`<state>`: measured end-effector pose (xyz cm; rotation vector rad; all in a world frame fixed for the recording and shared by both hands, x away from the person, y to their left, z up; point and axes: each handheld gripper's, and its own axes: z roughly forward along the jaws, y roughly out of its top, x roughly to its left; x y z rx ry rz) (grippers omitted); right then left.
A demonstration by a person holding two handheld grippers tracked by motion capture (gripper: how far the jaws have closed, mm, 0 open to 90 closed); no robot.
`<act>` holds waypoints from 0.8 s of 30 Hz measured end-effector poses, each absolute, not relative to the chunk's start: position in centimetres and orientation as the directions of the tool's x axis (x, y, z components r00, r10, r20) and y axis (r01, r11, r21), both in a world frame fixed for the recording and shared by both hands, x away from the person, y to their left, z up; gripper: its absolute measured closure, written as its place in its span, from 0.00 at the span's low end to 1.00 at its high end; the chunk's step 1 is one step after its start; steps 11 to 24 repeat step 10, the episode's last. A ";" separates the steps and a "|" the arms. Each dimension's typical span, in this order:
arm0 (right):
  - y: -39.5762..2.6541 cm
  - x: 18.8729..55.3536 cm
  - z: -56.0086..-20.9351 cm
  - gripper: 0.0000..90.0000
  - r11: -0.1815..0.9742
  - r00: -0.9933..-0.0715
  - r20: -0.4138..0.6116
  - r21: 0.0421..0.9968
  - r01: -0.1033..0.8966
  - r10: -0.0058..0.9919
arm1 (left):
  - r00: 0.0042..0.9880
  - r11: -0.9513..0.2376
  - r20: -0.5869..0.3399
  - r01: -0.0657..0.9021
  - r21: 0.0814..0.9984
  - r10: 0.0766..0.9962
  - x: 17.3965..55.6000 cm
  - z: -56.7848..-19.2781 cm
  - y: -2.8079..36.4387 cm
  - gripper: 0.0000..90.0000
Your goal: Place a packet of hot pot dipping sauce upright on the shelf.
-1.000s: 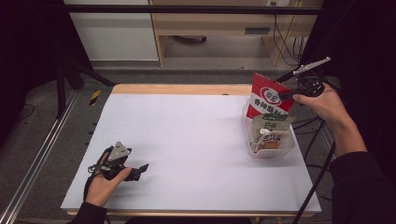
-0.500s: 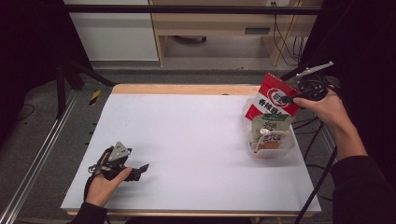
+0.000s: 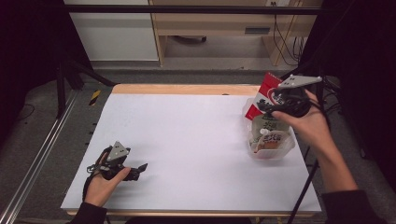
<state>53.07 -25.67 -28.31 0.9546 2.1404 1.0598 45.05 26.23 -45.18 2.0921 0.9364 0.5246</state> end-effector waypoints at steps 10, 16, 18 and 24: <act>-16.0 47.3 -34.9 0.16 0.456 -0.679 -0.106 0.814 0.361 0.726 | 0.653 -0.453 0.074 0.436 0.778 0.754 44.9 -45.1 26.3 0.08; -16.0 47.3 -34.9 0.16 0.456 -0.679 -0.106 0.814 0.361 0.726 | 0.653 -0.453 0.074 0.436 0.778 0.754 44.9 -45.1 26.3 0.08; -16.0 47.3 -34.9 0.16 0.456 -0.679 -0.106 0.814 0.361 0.726 | 0.653 -0.453 0.074 0.436 0.778 0.754 44.9 -45.1 26.3 0.08; -16.0 47.3 -34.9 0.16 0.456 -0.679 -0.106 0.814 0.361 0.726 | 0.653 -0.453 0.074 0.436 0.778 0.754 44.9 -45.1 26.3 0.08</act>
